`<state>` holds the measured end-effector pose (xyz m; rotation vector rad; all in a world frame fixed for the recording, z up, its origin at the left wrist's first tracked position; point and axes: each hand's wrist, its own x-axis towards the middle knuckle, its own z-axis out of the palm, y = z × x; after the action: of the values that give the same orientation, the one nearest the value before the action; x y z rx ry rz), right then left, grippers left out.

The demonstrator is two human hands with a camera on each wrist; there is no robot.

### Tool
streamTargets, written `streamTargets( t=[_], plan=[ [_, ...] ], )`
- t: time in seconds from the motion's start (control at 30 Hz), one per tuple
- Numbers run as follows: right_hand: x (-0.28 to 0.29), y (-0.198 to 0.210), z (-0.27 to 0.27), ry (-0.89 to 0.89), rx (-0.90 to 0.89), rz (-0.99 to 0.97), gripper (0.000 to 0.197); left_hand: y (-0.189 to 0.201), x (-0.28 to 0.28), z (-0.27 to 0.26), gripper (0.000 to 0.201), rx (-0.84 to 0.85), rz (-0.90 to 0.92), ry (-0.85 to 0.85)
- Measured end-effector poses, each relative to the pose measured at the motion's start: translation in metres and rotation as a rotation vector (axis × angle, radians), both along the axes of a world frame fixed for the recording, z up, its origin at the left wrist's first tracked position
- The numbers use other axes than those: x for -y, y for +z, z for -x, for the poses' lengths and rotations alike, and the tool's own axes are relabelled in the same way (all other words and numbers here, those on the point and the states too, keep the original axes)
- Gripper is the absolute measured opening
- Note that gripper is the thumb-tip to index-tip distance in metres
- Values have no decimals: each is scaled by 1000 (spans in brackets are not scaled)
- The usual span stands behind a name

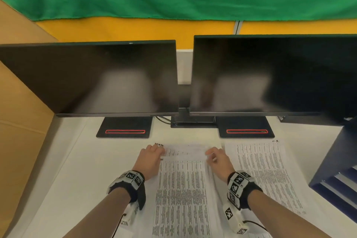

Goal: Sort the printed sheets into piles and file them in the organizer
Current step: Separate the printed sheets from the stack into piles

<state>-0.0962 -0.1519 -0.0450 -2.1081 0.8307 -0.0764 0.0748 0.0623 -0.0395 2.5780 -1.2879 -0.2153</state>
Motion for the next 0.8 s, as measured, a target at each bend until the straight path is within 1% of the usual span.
streamTargets(
  t=[0.07,0.13,0.2,0.27,0.3,0.37,0.5,0.6,0.67,0.7,0.73,0.8],
  plan=[
    [-6,-1,-3,71,-61,16,24,-7,-16,-3,25,-33,-59,44],
    [-8,-1,-7,82,-119,43,28,-7,-24,-5,27,-63,-75,77],
    [-10,2,-10,65,-129,64,22,-4,-26,-4,18,-89,-55,108],
    [-9,4,-12,50,-114,77,8,-1,-23,-4,5,-125,-5,154],
    [-9,4,-13,47,-96,72,9,0,-20,-4,8,-157,20,182],
    [-7,2,-13,53,-74,42,17,0,-16,-4,12,-209,46,207],
    [-6,3,-10,17,-12,-7,13,2,-9,-7,9,-240,86,218],
    [-4,2,-4,-40,32,-127,15,4,-5,-9,9,-267,128,242],
    [-4,-2,2,-54,16,-259,28,4,-3,-9,12,-271,124,243],
    [-4,-5,4,-43,-7,-295,34,4,-3,-9,14,-264,116,238],
    [-5,-7,7,-25,-35,-295,37,4,-2,-9,15,-247,105,229],
    [-7,-10,10,-18,-58,-278,35,3,-3,-9,19,-214,87,207]
  ],
)
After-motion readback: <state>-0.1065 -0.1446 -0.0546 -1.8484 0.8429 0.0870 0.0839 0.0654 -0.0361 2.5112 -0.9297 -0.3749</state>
